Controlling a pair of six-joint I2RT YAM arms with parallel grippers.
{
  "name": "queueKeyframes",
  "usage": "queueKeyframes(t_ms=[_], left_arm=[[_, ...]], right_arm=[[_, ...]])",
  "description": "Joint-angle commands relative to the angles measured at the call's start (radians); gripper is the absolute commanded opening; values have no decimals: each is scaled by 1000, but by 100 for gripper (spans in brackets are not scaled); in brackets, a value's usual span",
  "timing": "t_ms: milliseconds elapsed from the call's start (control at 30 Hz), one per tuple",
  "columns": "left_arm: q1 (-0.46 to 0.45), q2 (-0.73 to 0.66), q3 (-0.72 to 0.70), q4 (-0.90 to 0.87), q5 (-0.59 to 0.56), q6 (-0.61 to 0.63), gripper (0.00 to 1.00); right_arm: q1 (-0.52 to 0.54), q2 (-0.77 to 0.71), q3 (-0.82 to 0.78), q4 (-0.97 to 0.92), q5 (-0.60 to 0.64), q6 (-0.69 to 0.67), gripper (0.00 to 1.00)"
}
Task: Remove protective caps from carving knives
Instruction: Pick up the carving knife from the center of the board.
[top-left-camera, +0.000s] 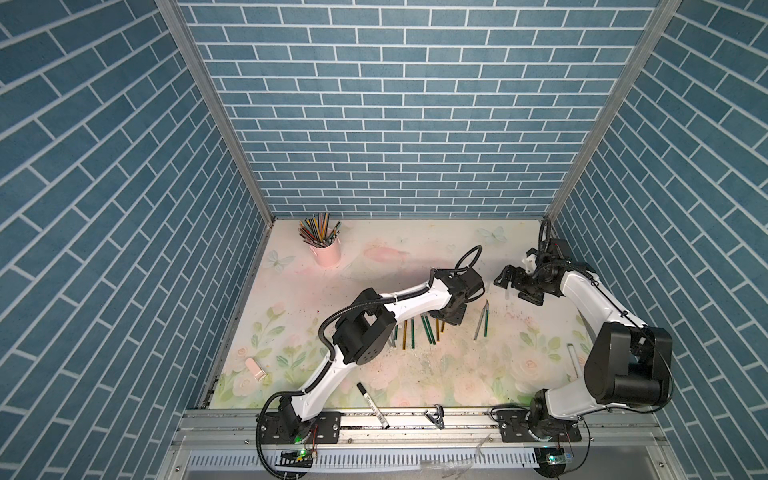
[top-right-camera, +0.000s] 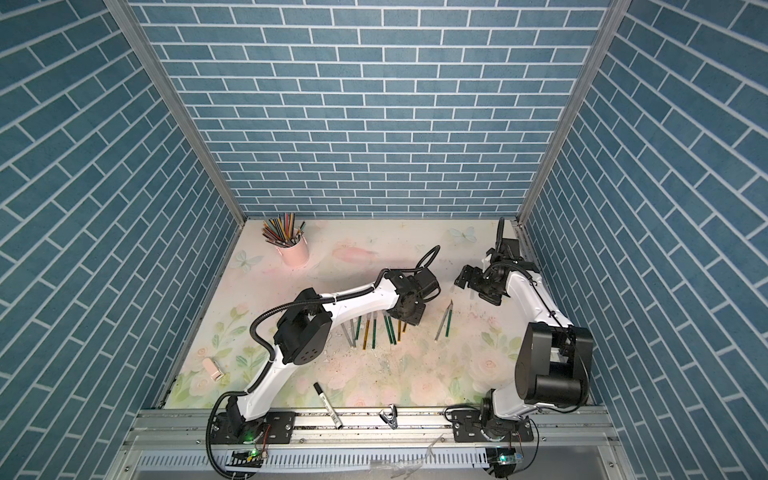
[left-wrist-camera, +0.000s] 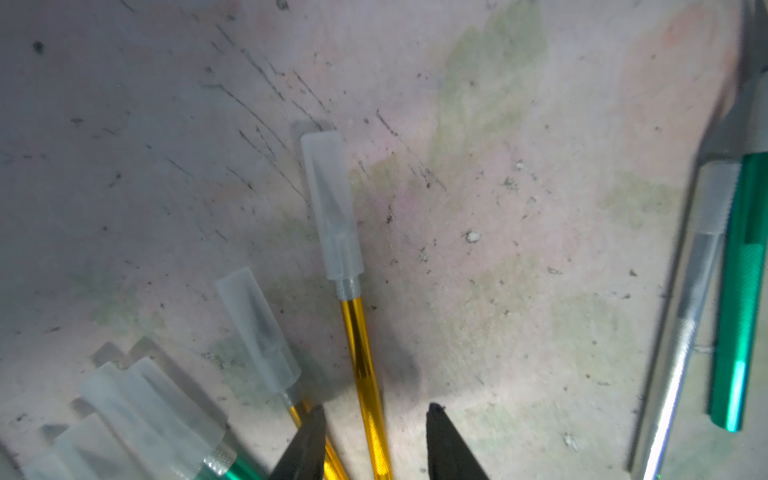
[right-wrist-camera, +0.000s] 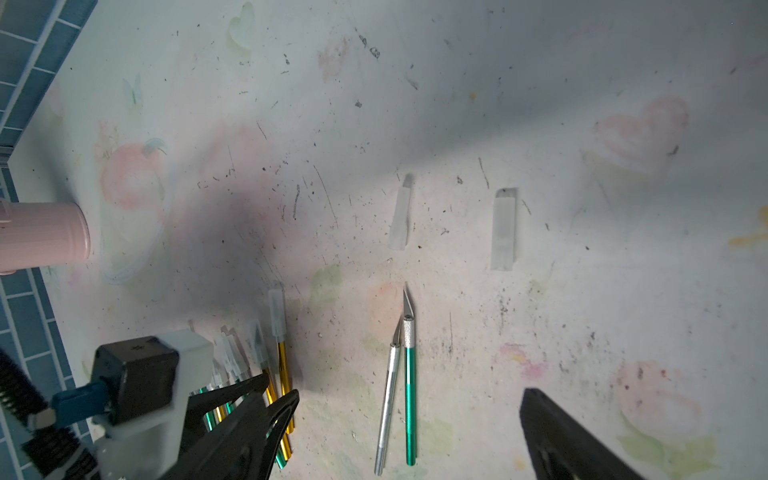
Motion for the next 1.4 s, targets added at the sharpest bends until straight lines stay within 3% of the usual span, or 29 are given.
queueKeyframes(t_ms=[0,333,800,1100,1367], left_arm=[[-4,20,17,-16,4,-7,39],[-6,33,0,-11,10,-8,31],[-6,57,-18,-20,4,-18,30],[-7,48,-41,-16,5,-21,11],[-6,-28,-73,24,25,-8,5]], right_arm=[[2,4,5,-3,-20,18,94],[2,1,-4,0,-32,7,93],[-1,-1,-12,11,-47,4,92],[-1,-6,-13,11,-44,4,89],[-1,-16,-9,4,-44,9,87]])
